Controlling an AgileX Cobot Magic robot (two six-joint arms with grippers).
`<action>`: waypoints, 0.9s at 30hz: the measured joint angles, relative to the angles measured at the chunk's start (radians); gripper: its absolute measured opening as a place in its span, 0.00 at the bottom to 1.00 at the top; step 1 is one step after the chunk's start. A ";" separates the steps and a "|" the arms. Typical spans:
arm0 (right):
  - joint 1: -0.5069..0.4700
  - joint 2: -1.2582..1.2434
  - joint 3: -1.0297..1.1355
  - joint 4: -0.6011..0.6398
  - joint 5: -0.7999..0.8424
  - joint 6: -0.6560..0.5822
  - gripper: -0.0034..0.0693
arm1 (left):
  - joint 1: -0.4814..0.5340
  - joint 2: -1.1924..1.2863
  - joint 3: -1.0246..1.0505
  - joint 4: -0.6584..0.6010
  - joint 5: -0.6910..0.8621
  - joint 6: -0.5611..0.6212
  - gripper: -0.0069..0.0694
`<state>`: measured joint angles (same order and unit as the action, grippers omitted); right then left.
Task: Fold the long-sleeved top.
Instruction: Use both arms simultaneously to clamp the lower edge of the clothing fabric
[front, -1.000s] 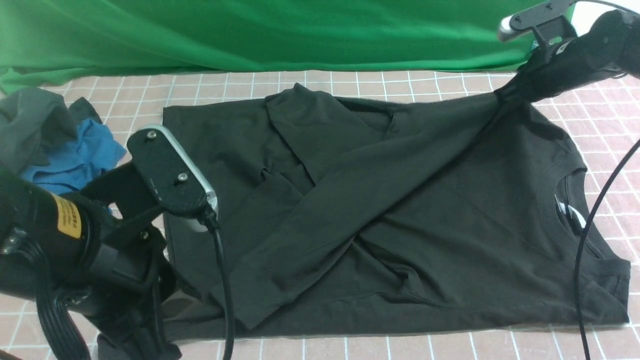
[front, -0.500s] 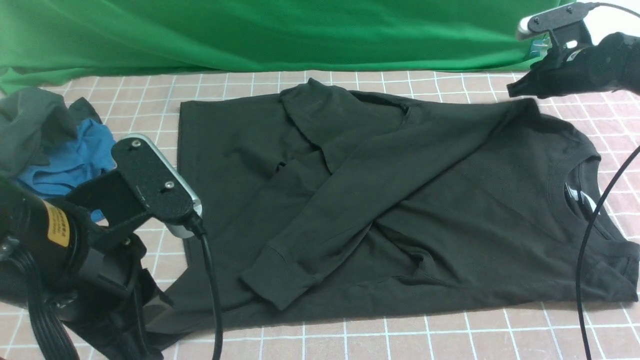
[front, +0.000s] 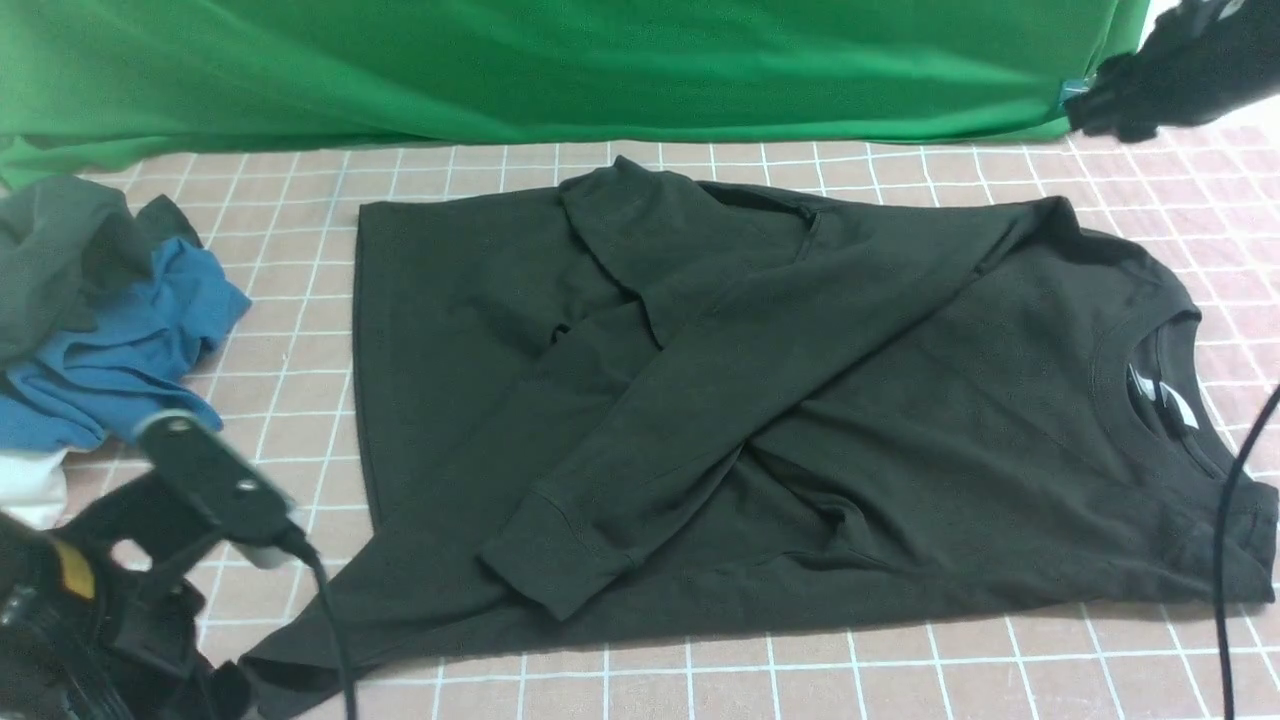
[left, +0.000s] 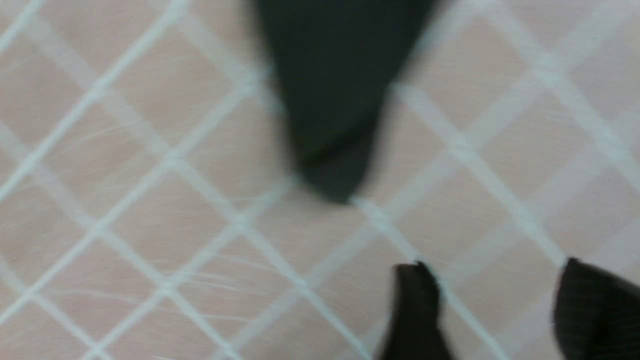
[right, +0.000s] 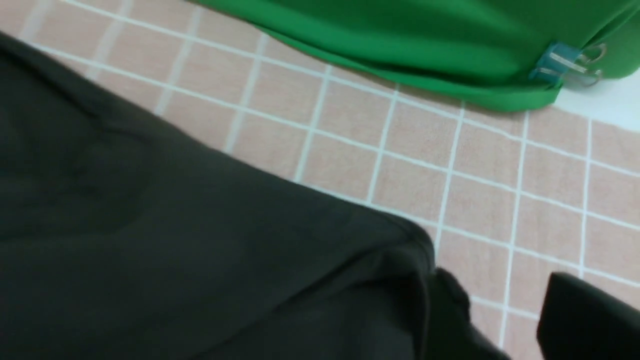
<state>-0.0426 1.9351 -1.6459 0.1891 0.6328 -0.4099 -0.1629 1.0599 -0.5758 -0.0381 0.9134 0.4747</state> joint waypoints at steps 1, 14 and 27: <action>0.008 -0.042 0.035 0.004 0.001 0.000 0.45 | 0.031 0.001 0.031 -0.012 -0.072 0.034 0.72; 0.117 -0.337 0.219 0.014 -0.099 0.000 0.44 | 0.076 0.225 0.131 0.029 -0.467 0.250 0.60; 0.175 -0.448 0.221 0.021 0.205 0.058 0.44 | 0.070 0.313 0.040 -0.084 -0.339 0.250 0.15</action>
<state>0.1325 1.4871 -1.4250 0.2104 0.8381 -0.3521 -0.0931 1.3729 -0.5360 -0.1220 0.5743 0.7247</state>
